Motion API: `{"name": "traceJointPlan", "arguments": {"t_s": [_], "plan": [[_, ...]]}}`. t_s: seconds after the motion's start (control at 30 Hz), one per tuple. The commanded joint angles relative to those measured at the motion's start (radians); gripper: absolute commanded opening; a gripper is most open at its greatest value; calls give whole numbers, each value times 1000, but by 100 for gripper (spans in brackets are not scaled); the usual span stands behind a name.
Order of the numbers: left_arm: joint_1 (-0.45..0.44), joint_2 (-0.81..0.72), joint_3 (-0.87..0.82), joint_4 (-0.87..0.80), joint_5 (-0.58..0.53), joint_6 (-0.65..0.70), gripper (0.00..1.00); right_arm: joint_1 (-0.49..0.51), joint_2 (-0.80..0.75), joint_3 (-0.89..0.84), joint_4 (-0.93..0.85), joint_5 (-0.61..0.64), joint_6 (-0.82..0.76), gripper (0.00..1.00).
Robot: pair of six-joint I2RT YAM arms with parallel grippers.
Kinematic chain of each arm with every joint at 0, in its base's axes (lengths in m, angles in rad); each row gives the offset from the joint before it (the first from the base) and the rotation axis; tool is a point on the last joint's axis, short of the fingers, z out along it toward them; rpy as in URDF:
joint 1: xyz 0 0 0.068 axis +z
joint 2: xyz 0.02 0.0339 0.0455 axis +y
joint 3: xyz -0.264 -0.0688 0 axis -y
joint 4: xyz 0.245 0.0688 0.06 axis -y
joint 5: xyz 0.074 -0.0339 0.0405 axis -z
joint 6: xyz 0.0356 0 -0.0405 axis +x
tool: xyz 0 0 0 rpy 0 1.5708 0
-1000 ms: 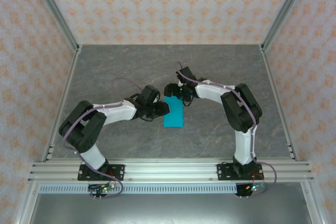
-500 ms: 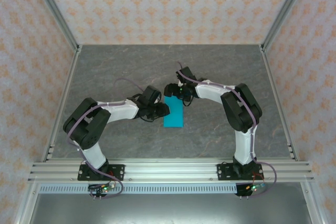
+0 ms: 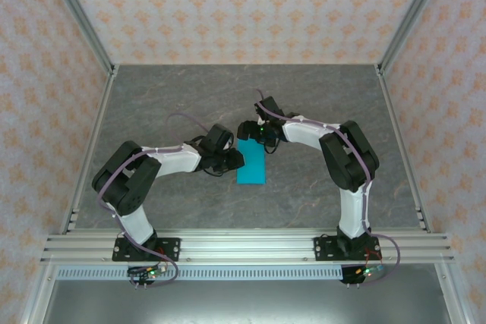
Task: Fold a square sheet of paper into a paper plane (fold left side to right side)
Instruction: Third fold the triangle at the center of the table.
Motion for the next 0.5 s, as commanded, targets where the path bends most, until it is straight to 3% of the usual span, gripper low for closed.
{"name": "traceJointPlan", "arguments": {"t_s": [0.0, 0.47], "plan": [[-6, -31, 8, -27, -29, 19, 22, 2, 12, -29, -19, -12, -4, 82], [-5, -58, -1, -22, -36, -6, 6, 3, -24, -45, 11, -7, -7, 84]]}}
